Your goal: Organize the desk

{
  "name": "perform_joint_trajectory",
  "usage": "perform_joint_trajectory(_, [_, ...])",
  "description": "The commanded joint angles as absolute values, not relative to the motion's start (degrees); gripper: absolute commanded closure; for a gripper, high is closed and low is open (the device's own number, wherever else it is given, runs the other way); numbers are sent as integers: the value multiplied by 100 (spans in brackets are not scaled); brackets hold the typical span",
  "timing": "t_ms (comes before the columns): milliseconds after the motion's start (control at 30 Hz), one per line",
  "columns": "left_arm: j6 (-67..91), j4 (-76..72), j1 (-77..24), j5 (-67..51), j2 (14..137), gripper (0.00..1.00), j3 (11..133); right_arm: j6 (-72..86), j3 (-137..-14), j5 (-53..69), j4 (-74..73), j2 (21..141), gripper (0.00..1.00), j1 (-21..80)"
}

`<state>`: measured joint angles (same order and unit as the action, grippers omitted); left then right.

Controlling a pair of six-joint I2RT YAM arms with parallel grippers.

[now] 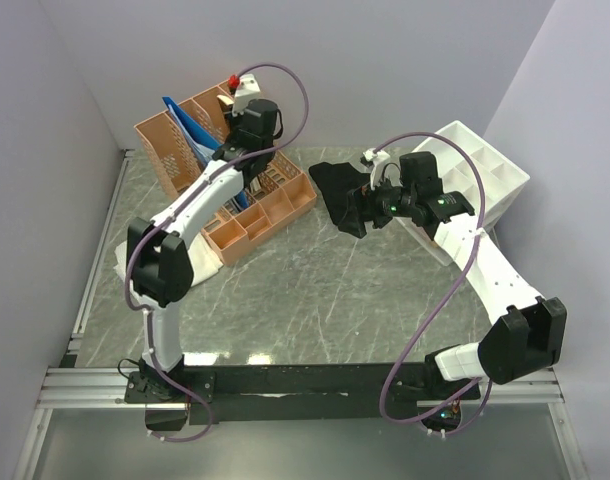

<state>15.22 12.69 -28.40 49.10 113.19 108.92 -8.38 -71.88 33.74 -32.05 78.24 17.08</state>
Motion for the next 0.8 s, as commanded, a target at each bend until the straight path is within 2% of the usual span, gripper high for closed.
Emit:
perform_joint_trajectory(0, [1214, 379, -2839, 5361, 11531, 99, 11365, -817, -7304, 3296, -2988, 7813, 0, 1705])
perform_joint_trajectory(267, [1186, 44, -2751, 5467, 12023, 99, 11373, -896, -7348, 3226, -3076, 7857, 0, 1714])
perform_joint_trajectory(367, [1318, 79, -2725, 5371, 12094, 69, 11364, -932, -7374, 3173, -3094, 7831, 0, 1696])
perform_joint_trajectory(400, [1362, 88, -2725, 5318, 12076, 49, 11338, -940, -7383, 3164, -3120, 7822, 0, 1714])
perform_joint_trajectory(467, [1546, 237, -2733, 5186, 12006, 28, 11329, -975, -7409, 3138, -3146, 7814, 0, 1705])
perform_joint_trajectory(500, [1608, 290, -2733, 5029, 11962, 14, 11329, -993, -7453, 3120, -3207, 7813, 0, 1705])
perform_joint_trajectory(667, [2161, 1017, -2733, 4220, 11383, 1, 11601, -1291, -7637, 2980, -3445, 7664, 0, 1705])
perform_joint_trajectory(767, [2354, 1282, -2707, 3413, 10838, 1, 11698, -1511, -7778, 2621, -3559, 7498, 0, 1705])
